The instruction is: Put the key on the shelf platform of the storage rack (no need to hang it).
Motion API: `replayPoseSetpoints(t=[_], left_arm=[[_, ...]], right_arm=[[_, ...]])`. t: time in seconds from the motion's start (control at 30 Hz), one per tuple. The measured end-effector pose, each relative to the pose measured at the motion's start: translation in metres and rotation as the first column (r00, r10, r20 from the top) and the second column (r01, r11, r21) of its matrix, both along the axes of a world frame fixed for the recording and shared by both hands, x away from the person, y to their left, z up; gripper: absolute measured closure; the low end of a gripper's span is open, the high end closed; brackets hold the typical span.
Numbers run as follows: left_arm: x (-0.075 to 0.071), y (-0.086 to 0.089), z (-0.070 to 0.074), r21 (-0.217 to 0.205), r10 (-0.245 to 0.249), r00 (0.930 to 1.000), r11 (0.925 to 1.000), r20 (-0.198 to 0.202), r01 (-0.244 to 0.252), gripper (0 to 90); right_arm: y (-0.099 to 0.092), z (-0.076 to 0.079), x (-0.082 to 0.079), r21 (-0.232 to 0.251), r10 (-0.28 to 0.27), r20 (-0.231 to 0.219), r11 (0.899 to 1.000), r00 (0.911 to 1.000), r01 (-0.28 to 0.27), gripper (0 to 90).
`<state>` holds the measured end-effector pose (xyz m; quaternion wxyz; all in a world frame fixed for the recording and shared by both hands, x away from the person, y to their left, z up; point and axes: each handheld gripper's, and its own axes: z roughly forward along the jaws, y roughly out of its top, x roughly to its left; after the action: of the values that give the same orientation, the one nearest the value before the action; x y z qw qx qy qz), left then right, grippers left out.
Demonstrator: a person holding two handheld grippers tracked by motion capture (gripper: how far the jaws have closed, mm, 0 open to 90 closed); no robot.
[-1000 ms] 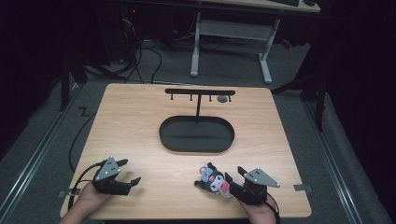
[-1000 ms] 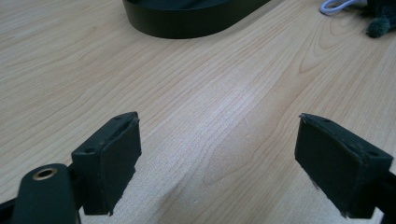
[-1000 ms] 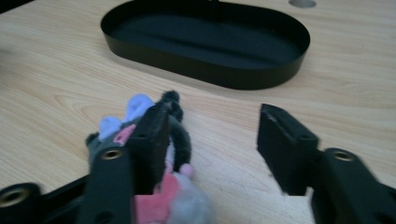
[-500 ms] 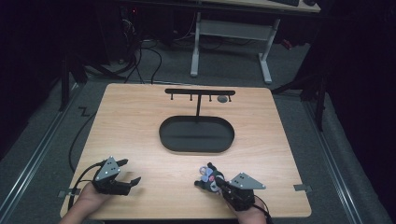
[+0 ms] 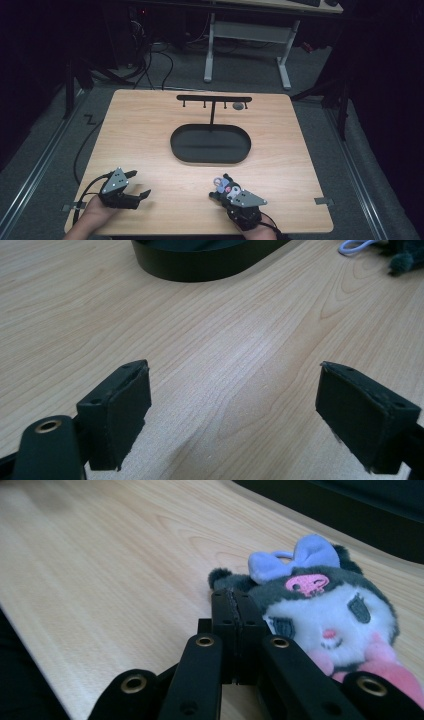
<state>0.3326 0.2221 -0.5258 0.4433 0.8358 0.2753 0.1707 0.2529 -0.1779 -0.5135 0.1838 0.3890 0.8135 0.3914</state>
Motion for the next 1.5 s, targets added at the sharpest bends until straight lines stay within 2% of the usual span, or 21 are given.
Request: replayPoseSetpoints(t=[0.2,0.27,0.5,0.53,0.63,0.7,0.73,0.77,0.8,0.87,0.9,0.93,0.97,1.0,1.03,1.13,1.17,1.2,1.33,1.43,1.5], left_arm=[[0.0,0.0,0.0,0.001,0.0,1.0,1.0,0.0,0.0,15.4],[0.0,0.0,0.0,0.001,0.0,1.0,1.0,0.001,0.0,15.4],[0.0,0.0,0.0,0.002,-0.001,1.0,1.0,0.001,0.001,15.5],[0.0,0.0,0.0,0.002,-0.002,1.0,1.0,0.002,0.002,15.4],[0.0,0.0,0.0,0.002,-0.001,1.0,1.0,0.001,0.001,15.5],[0.0,0.0,0.0,0.002,-0.001,1.0,1.0,0.001,0.001,15.5],[0.0,0.0,0.0,0.002,-0.001,1.0,1.0,0.002,0.001,15.4],[0.0,0.0,0.0,0.002,-0.001,1.0,1.0,0.002,0.001,15.4],[0.0,0.0,0.0,0.002,-0.001,1.0,1.0,0.001,0.001,15.5],[0.0,0.0,0.0,0.002,-0.002,1.0,1.0,0.001,0.002,15.5],[0.0,0.0,0.0,0.002,-0.002,1.0,1.0,0.001,0.002,15.4],[0.0,0.0,0.0,0.002,-0.003,1.0,1.0,0.002,0.003,15.5],[0.0,0.0,0.0,0.002,-0.003,1.0,1.0,0.002,0.003,15.5],[0.0,0.0,0.0,0.002,-0.002,1.0,1.0,0.001,0.002,15.5],[0.0,0.0,0.0,0.001,-0.002,1.0,1.0,0.001,0.002,15.4],[0.0,0.0,0.0,0.001,-0.001,1.0,1.0,0.0,0.001,15.5],[0.0,0.0,0.0,0.001,-0.001,1.0,1.0,0.0,0.001,15.4],[0.0,0.0,0.0,0.001,-0.001,1.0,1.0,-0.001,0.001,15.5],[0.001,0.0,0.0,0.0,0.0,1.0,1.0,-0.002,0.0,15.5],[0.002,0.0,0.0,-0.001,0.001,1.0,1.0,-0.007,-0.001,15.5],[0.002,0.0,0.0,-0.002,0.001,1.0,1.0,-0.007,-0.001,15.4]], right_arm=[[-0.01,-0.002,0.007,-0.004,-0.067,0.006,0.998,0.9977,0.067,89.9],[-0.016,-0.002,0.011,-0.007,-0.11,0.011,0.994,0.9938,0.11,89.9],[-0.028,-0.005,0.02,-0.019,-0.177,0.009,0.984,0.9842,0.177,89.9],[-0.032,-0.006,0.022,-0.022,-0.197,0.01,0.98,0.9803,0.197,89.9],[-0.034,-0.005,0.023,-0.016,-0.209,0.004,0.978,0.9778,0.209,89.8],[-0.035,-0.002,0.021,-0.001,-0.202,0.022,0.979,0.9792,0.202,89.7],[-0.035,0.004,0.017,0.017,-0.204,0.046,0.979,0.9778,0.204,89.6],[-0.035,0.004,0.017,0.017,-0.204,0.046,0.979,0.9778,0.204,89.6],[-0.036,0.012,0.013,0.021,-0.21,0.075,0.978,0.9747,0.209,89.6],[-0.041,0.019,0.011,0.026,-0.235,0.1,0.972,0.9667,0.234,89.6],[-0.041,0.019,0.011,0.026,-0.235,0.1,0.972,0.9667,0.234,89.6],[-0.055,0.025,0.01,0.042,-0.288,0.125,0.958,0.9494,0.285,89.6],[-0.055,0.025,0.01,0.042,-0.288,0.125,0.958,0.9494,0.285,89.6],[-0.061,0.027,0.009,0.05,-0.309,0.127,0.951,0.9427,0.305,89.5],[-0.077,0.025,0.009,0.048,-0.363,0.132,0.932,0.9225,0.36,88.9],[-0.088,0.016,0.012,-0.009,-0.398,0.112,0.916,0.9105,0.401,88.4],[-0.088,0.016,0.012,-0.009,-0.398,0.112,0.916,0.9105,0.401,88.4],[-0.092,0.011,0.015,-0.022,-0.41,0.086,0.91,0.9081,0.413,88.3],[-0.093,0.008,0.013,-0.005,-0.409,0.056,0.912,0.9106,0.41,87.8],[-0.086,0.008,0.008,0.001,-0.382,0.045,0.924,0.923,0.382,87.7],[-0.085,0.008,0.008,0.002,-0.378,0.045,0.926,0.9248,0.378,87.3]])
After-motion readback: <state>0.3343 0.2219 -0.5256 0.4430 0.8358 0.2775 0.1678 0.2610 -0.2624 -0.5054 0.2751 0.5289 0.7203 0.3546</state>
